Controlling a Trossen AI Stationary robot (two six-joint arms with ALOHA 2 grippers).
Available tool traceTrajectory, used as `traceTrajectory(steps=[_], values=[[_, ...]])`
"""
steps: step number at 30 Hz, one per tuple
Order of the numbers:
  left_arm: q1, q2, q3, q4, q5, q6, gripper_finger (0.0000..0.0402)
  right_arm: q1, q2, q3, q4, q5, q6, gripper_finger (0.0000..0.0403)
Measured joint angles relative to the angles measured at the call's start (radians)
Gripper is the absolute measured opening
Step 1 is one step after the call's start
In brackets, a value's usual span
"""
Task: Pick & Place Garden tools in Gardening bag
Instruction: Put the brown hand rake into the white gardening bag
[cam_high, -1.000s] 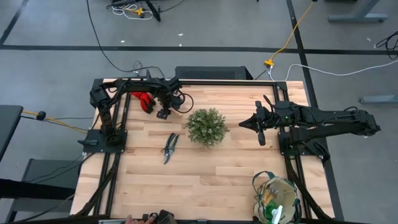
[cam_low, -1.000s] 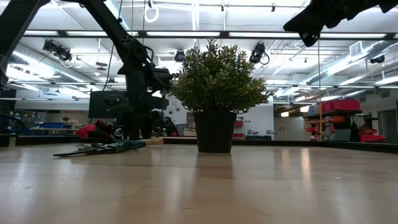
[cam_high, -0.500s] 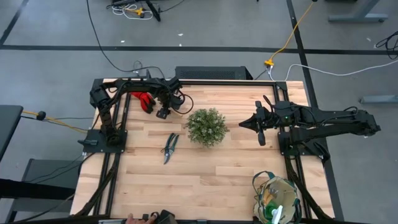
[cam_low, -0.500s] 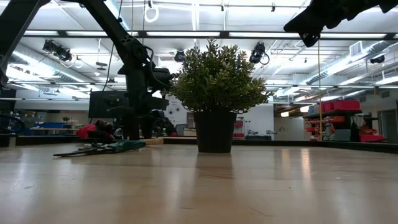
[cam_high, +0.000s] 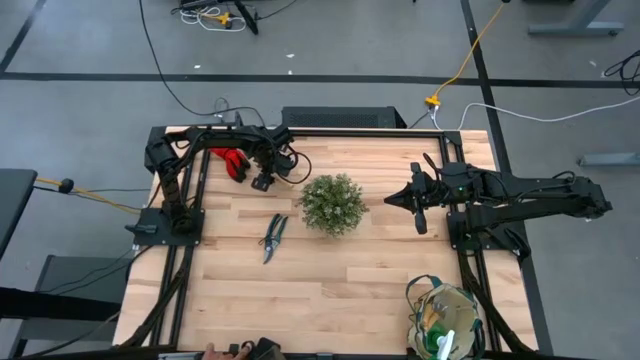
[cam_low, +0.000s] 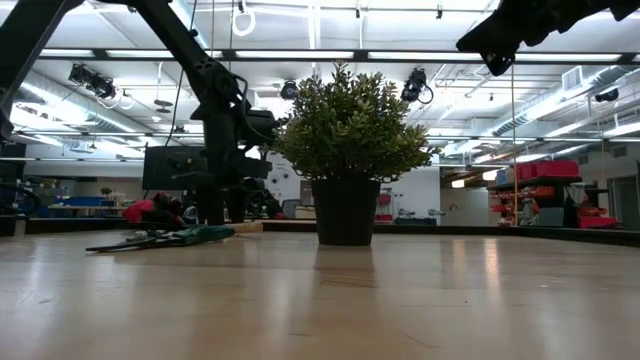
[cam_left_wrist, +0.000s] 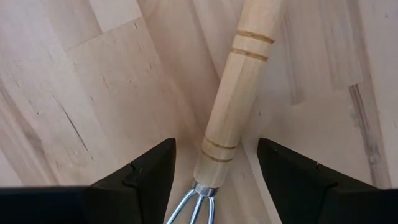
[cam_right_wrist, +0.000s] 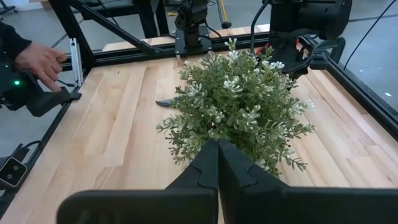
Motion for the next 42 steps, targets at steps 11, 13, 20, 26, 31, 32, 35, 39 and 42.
traceTrajectory(steps=[11, 13, 20, 26, 31, 32, 35, 39, 42], values=[[-0.028, 0.005, -0.001, -0.006, -0.017, 0.019, 0.0180, 0.000, 0.000, 0.000, -0.008, 0.000, 0.000, 0.0000], [-0.027, 0.005, -0.002, -0.010, -0.014, 0.019, 0.0163, 0.000, 0.000, 0.000, -0.007, 0.000, 0.000, 0.0000], [-0.028, 0.006, -0.002, -0.023, -0.014, 0.020, 0.0117, 0.000, 0.000, 0.000, -0.007, 0.001, 0.000, 0.0000], [-0.028, 0.007, -0.003, -0.029, -0.013, 0.020, 0.0091, 0.000, 0.000, 0.000, -0.007, 0.001, 0.000, 0.0000], [-0.028, 0.007, -0.002, -0.037, -0.014, 0.020, 0.0080, 0.000, 0.000, 0.000, -0.007, 0.001, 0.000, 0.0000], [-0.028, 0.007, -0.002, -0.040, -0.014, 0.019, 0.0080, 0.000, 0.000, 0.000, -0.007, 0.001, 0.000, 0.0000], [-0.028, 0.007, -0.002, -0.045, -0.015, -0.005, 0.0082, 0.000, 0.000, 0.000, -0.007, 0.001, 0.000, 0.0000], [-0.033, -0.007, -0.005, -0.049, -0.019, -0.017, 0.0077, 0.000, 0.000, 0.000, -0.007, 0.001, 0.000, 0.0000], [-0.041, -0.022, -0.007, -0.063, -0.024, -0.039, 0.0077, 0.000, 0.000, 0.000, -0.007, 0.001, 0.000, 0.0000]])
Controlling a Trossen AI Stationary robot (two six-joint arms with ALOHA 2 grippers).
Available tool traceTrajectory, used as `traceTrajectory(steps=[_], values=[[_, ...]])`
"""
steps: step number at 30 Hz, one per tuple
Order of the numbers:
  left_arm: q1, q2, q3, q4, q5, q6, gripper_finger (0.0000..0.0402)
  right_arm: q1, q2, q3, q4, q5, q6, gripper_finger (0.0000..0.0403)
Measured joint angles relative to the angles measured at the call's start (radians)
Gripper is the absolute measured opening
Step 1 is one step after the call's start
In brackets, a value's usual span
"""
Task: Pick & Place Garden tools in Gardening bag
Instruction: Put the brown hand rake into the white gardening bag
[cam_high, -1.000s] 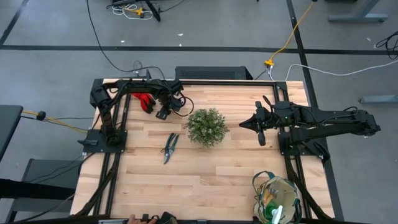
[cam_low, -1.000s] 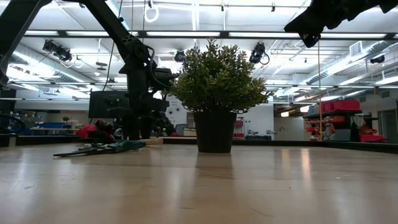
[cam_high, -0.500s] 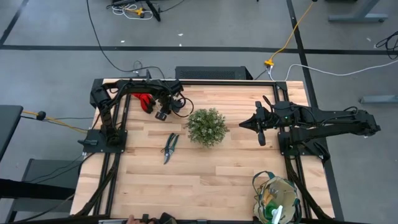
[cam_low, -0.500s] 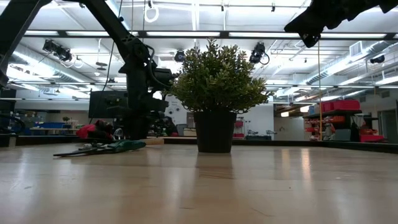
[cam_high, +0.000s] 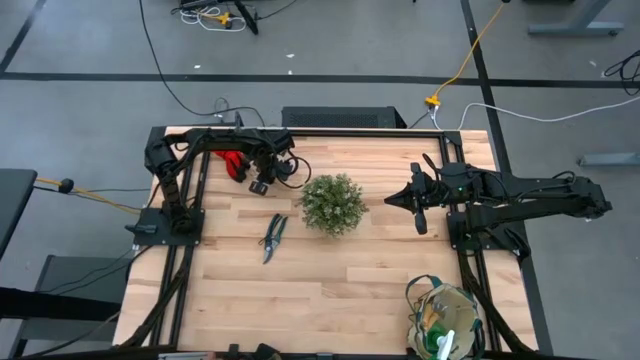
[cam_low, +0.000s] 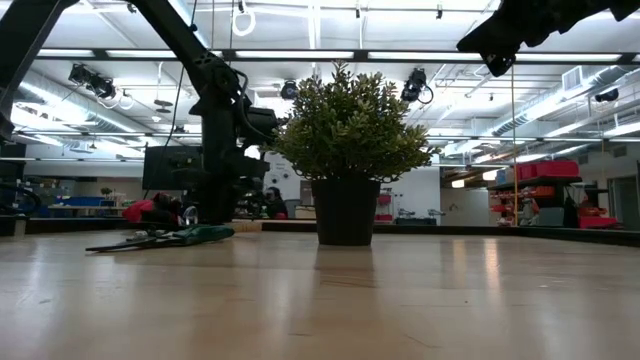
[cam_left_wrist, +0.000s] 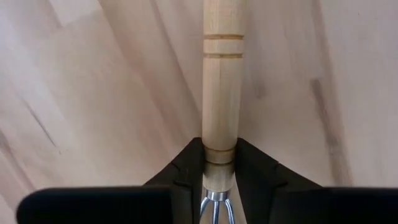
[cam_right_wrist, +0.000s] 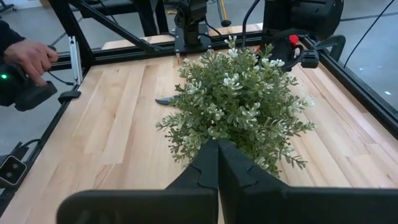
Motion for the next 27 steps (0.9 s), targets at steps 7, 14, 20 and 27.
traceTrajectory(steps=[7, 14, 20, 27], values=[[-0.015, -0.008, 0.067, -0.085, 0.003, -0.044, 0.0076, 0.000, 0.000, 0.000, 0.002, 0.000, -0.003, 0.0000], [-0.015, -0.010, 0.180, -0.157, 0.006, -0.106, 0.0077, 0.000, 0.000, 0.000, 0.002, 0.000, -0.005, 0.0000], [-0.015, -0.012, 0.297, -0.219, 0.005, -0.141, 0.0076, 0.000, 0.000, 0.000, 0.002, 0.000, -0.005, 0.0000], [-0.015, -0.012, 0.444, -0.286, 0.050, -0.238, 0.0076, 0.000, 0.000, 0.000, 0.023, 0.005, -0.003, 0.0000]])
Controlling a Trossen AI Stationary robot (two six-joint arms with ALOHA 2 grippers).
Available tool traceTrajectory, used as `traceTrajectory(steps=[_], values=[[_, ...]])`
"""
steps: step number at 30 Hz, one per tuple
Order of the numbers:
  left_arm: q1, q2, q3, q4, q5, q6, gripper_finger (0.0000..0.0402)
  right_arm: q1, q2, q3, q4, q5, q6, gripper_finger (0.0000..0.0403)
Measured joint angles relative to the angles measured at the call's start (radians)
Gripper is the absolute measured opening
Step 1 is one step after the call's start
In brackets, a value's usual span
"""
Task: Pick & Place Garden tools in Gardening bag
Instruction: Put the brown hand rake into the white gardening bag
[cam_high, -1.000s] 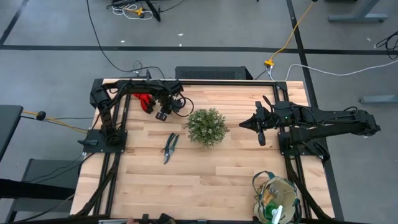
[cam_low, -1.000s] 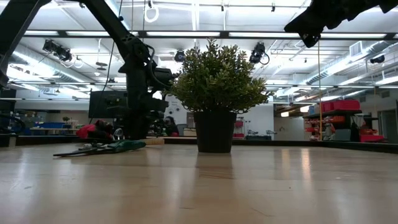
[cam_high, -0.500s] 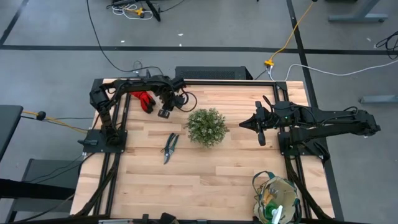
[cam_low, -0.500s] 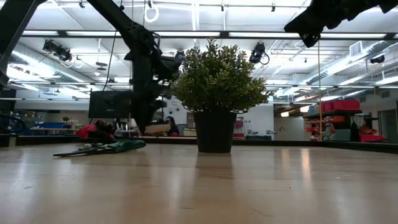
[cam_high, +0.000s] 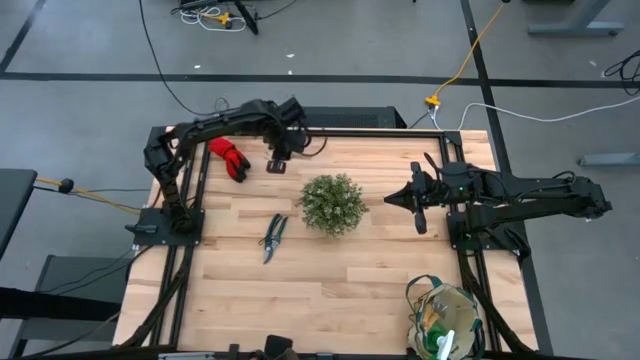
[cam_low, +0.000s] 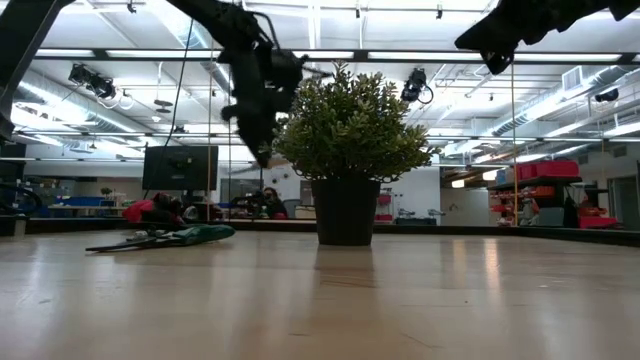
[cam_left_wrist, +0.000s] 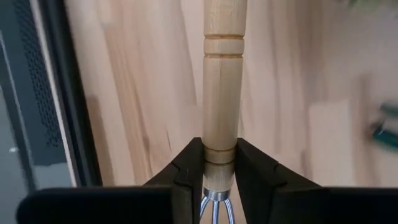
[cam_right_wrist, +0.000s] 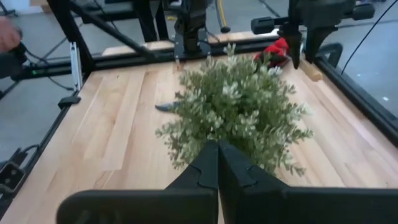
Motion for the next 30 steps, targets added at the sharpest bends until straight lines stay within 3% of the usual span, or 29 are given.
traceTrajectory(steps=[13, 21, 30], values=[[-0.021, -0.006, 0.238, -0.027, 0.137, -0.238, 0.0076, 0.000, 0.000, 0.000, 0.035, 0.029, -0.022, 0.0000], [-0.092, -0.007, 0.324, -0.034, 0.138, -0.334, 0.0076, 0.000, 0.000, 0.000, 0.039, 0.029, -0.044, 0.0000], [-0.147, -0.050, 0.328, -0.034, 0.119, -0.422, 0.0076, 0.000, 0.000, 0.000, 0.039, 0.021, -0.045, 0.0000]])
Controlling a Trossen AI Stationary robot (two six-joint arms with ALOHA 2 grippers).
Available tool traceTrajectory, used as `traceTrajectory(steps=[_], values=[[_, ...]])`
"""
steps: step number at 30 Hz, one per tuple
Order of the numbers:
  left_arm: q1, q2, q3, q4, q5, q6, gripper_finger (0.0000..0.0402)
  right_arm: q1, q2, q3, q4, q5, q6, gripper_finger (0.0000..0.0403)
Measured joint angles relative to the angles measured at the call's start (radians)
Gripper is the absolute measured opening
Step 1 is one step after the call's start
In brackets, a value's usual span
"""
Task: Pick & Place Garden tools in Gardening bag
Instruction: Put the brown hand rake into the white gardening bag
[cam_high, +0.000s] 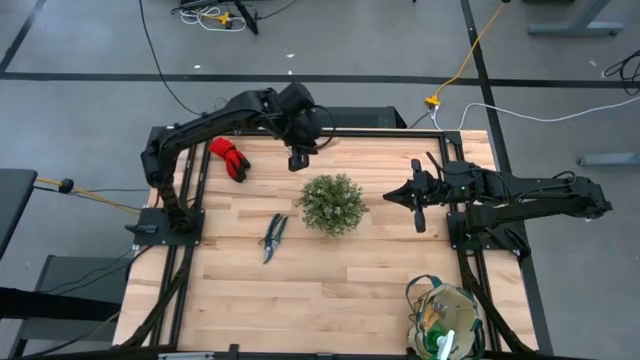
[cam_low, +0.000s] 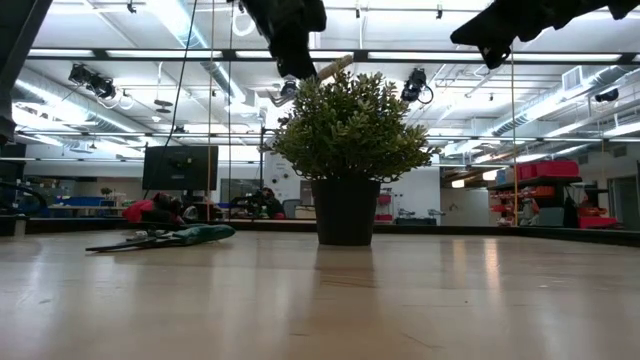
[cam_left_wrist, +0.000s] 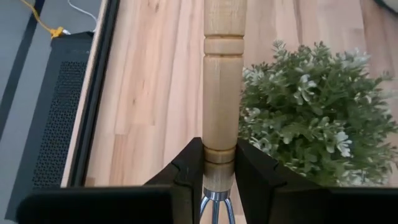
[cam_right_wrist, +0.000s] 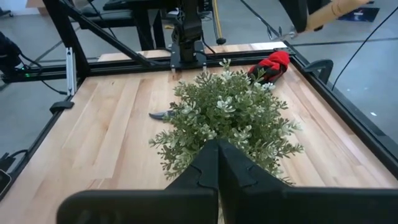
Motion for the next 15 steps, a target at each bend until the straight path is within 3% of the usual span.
traceTrajectory(steps=[7, 15], values=[[-0.033, -0.070, -0.084, 0.041, -0.012, -0.071, 0.0076, 0.000, 0.000, 0.000, 0.011, -0.001, -0.002, 0.0000], [-0.081, -0.206, -0.260, 0.282, -0.014, -0.169, 0.0076, 0.000, 0.000, 0.000, 0.043, 0.000, -0.010, 0.0000]])
